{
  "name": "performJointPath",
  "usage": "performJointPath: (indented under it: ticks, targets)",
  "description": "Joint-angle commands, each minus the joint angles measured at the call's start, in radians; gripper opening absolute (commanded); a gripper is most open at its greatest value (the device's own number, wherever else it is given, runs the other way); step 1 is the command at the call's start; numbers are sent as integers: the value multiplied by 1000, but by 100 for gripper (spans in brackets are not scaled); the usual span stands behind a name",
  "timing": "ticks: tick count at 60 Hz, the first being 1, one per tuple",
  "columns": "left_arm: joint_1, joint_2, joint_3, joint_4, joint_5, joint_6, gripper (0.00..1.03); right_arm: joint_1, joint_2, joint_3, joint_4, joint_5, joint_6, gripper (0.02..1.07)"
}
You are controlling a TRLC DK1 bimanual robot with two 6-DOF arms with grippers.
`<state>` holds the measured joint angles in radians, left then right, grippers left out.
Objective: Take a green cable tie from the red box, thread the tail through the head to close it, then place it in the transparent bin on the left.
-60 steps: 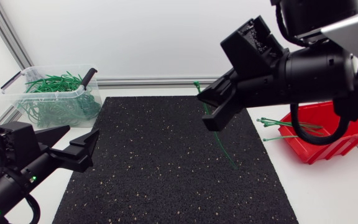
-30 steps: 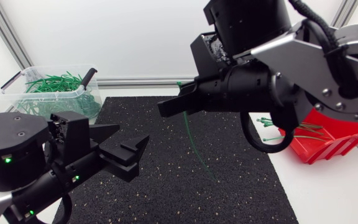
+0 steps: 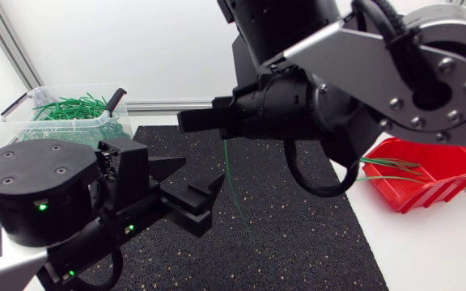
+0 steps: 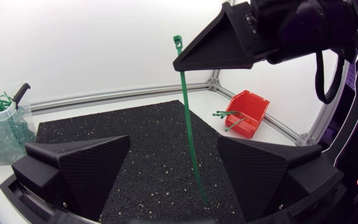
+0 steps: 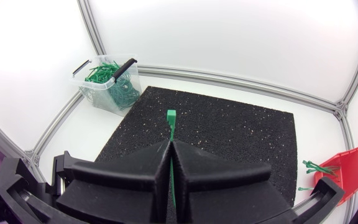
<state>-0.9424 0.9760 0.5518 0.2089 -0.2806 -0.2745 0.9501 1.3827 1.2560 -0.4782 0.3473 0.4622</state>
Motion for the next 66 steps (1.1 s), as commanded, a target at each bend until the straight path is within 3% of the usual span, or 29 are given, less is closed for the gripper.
performJointPath:
  ticks: [1,25,39,48,54,56,58,66]
  targets:
    - [-9,26,42,21,18,-35,98,16,19,33,-20,19,58,8]
    - [-9,133,63,93,44,-49,95,30,53,51,-33,41,93,8]
    - [19,196,69,153,11,-43,78,50,65,57,-59,79,115,8]
    - [22,230,69,185,-48,-26,76,53,64,49,-66,108,115,8]
    - [24,233,62,221,-68,-11,57,61,58,45,-71,128,118,8]
    - [25,239,62,244,-74,3,44,64,53,42,-71,128,118,8]
    - [25,242,62,254,-75,8,37,65,53,42,-71,128,118,8]
    - [19,254,68,259,-94,26,29,70,53,39,-71,128,118,8]
